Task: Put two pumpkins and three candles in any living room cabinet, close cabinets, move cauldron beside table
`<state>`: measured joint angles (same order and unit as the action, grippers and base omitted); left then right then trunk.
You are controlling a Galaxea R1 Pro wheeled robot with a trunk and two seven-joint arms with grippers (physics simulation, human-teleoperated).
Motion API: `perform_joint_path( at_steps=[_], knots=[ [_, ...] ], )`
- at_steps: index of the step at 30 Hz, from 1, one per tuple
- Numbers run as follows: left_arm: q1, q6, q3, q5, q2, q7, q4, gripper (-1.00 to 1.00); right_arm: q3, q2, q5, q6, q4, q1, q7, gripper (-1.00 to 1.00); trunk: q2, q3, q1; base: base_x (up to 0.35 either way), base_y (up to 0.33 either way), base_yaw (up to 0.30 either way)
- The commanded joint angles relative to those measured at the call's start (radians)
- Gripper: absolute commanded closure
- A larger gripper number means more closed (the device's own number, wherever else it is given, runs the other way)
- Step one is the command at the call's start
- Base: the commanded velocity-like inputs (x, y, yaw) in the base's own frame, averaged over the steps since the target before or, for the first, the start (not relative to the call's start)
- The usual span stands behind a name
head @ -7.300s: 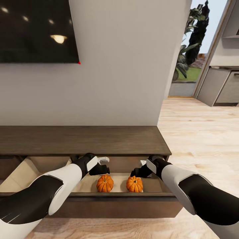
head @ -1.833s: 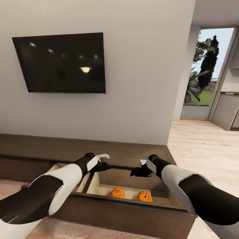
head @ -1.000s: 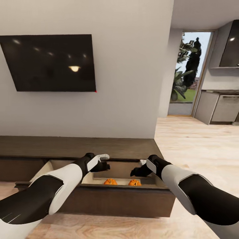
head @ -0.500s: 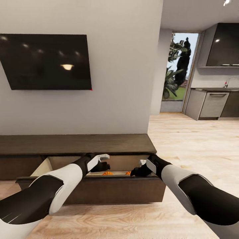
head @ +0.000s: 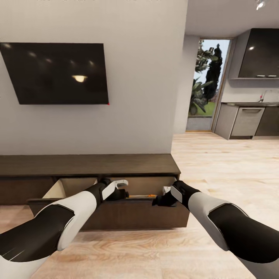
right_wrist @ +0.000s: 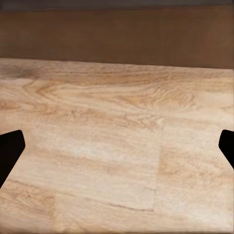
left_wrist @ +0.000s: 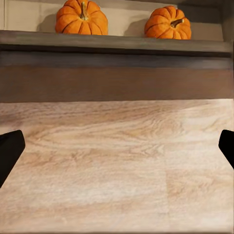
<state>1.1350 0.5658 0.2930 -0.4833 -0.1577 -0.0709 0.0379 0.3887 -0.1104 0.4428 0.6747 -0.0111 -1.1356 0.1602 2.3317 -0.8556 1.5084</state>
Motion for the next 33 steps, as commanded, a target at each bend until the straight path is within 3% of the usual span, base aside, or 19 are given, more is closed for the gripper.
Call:
perform_joint_path(
  at_steps=[1, 14, 33],
  knots=[
    [0.000, 0.005, 0.005, -0.011, 0.000, -0.007, 0.002, -1.00, 0.009, 0.000, 0.004, 0.002, -0.001, -0.001, 0.005, -1.00, 0.000, -0.001, 0.000, -0.050, 0.000, 0.000],
    [0.000, 0.003, 0.005, -0.011, -0.003, -0.007, 0.002, -1.00, 0.009, 0.000, 0.004, 0.002, -0.001, -0.001, 0.005, -1.00, 0.000, 0.001, 0.000, -0.008, 0.000, 0.094],
    [0.000, -0.072, 0.005, -0.011, -0.014, -0.006, -0.012, -1.00, 0.009, 0.000, 0.004, -0.083, -0.007, -0.001, 0.004, -1.00, 0.133, -0.059, 0.073, 0.000, 0.000, 0.000]
  ],
)
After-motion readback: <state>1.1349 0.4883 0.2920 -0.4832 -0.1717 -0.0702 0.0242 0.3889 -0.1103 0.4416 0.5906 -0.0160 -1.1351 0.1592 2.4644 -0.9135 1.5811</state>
